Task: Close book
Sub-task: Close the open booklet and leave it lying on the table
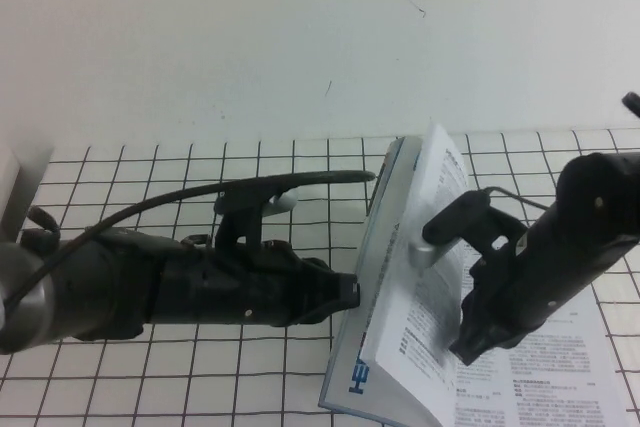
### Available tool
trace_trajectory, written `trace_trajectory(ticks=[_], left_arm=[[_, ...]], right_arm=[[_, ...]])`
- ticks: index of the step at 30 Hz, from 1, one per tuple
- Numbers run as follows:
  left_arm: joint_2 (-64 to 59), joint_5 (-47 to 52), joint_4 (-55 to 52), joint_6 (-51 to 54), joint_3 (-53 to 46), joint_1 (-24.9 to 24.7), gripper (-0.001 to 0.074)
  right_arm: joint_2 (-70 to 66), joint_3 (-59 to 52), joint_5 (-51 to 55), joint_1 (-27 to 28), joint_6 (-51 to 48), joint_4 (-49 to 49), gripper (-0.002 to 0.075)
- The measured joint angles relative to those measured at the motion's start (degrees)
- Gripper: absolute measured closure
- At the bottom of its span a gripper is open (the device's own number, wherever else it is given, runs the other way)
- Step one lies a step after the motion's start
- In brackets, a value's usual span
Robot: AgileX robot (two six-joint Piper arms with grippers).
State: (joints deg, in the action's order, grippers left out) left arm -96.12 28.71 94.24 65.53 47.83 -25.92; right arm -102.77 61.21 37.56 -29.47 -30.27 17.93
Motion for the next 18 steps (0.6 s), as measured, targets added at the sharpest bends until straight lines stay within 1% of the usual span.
trace_trajectory(ticks=[6,12,15,18], left_arm=[[5.0,1.2,-3.9,-5.1,2.5,-0.7,0.0738],[10.5,2.1,-6.9,-8.7,4.3,-1.6,0.0738],[13.8,2.0,-9.8,-11.1,5.6,-3.6,0.0738],[17.3,2.3,-15.7,-14.8,6.9,-6.0,0.0738]], right_arm=[[11.2,0.0,1.1,1.8,0.5,-0.9,0.0729],[22.6,3.6,4.3,2.3,1.8,-1.6,0.0729],[27.6,6.1,6.4,2.3,2.4,-1.7,0.0729],[32.2,9.0,9.7,2.3,3.2,-3.1,0.0729]])
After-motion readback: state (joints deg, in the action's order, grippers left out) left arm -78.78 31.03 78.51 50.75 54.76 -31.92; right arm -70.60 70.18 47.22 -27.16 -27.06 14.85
